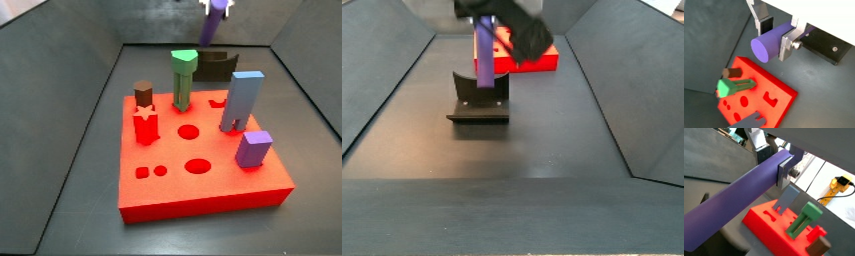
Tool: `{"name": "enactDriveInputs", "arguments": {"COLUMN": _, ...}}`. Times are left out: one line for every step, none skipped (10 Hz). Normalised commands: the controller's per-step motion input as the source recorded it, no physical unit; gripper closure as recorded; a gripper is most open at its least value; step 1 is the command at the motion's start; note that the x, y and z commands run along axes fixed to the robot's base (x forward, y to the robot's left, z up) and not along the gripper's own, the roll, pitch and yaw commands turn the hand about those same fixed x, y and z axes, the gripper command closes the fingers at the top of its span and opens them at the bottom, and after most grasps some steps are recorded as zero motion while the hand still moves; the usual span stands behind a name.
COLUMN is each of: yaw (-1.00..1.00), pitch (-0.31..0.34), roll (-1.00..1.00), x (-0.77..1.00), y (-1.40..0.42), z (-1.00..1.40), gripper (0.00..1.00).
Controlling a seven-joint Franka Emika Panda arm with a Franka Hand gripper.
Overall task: Pick up the round object. Move up. Place the round object on the fixture. Regrasp the round object. Move to above the board. Insert the round object.
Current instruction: Place the round object on the fixture, then regrasp the round object.
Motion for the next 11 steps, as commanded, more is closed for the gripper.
{"name": "enactDriveInputs", "arguments": {"yaw": -0.04, "pitch": -0.068, "roll": -0.12, "x": 0.12, "y": 0.11, "z": -1.00, "gripper": 1.00}}
{"name": "enactDriveInputs", "arguments": {"yaw": -0.01, "pitch": -0.064, "roll": -0.10, "x": 0.13, "y": 0.10, "z": -1.00, "gripper": 1.00}}
{"name": "enactDriveInputs", "arguments": {"yaw": -0.01, "pitch": -0.064, "roll": -0.09, "x": 0.13, "y": 0.09, "z": -0.95, "gripper": 1.00}}
{"name": "enactDriveInputs", "arguments": {"yaw": 0.00, "pitch": -0.050, "roll": -0.08, "x": 0.10, "y": 0.06, "z": -0.72, "gripper": 1.00}}
{"name": "enactDriveInputs", "arguments": {"yaw": 0.01, "pitch": -0.043, "roll": -0.07, "x": 0.09, "y": 0.04, "z": -0.54, "gripper": 1.00}}
{"name": "enactDriveInputs", "arguments": {"yaw": 0.01, "pitch": -0.037, "roll": -0.07, "x": 0.08, "y": 0.03, "z": -0.38, "gripper": 1.00}}
{"name": "enactDriveInputs", "arguments": {"yaw": 0.01, "pitch": -0.032, "roll": -0.06, "x": 0.06, "y": 0.03, "z": -0.21, "gripper": 1.00}}
{"name": "enactDriveInputs", "arguments": {"yaw": 0.00, "pitch": 0.000, "roll": 0.00, "x": 0.00, "y": 0.00, "z": 0.00, "gripper": 0.00}}
{"name": "enactDriveInputs", "arguments": {"yaw": -0.05, "pitch": 0.085, "roll": 0.00, "x": 0.00, "y": 0.00, "z": 1.00, "gripper": 0.00}}
{"name": "enactDriveInputs", "arguments": {"yaw": -0.05, "pitch": 0.086, "roll": 0.01, "x": 0.00, "y": 0.01, "z": 1.00, "gripper": 0.00}}
{"name": "enactDriveInputs", "arguments": {"yaw": -0.05, "pitch": 0.083, "roll": 0.02, "x": -0.01, "y": 0.01, "z": 1.00, "gripper": 0.00}}
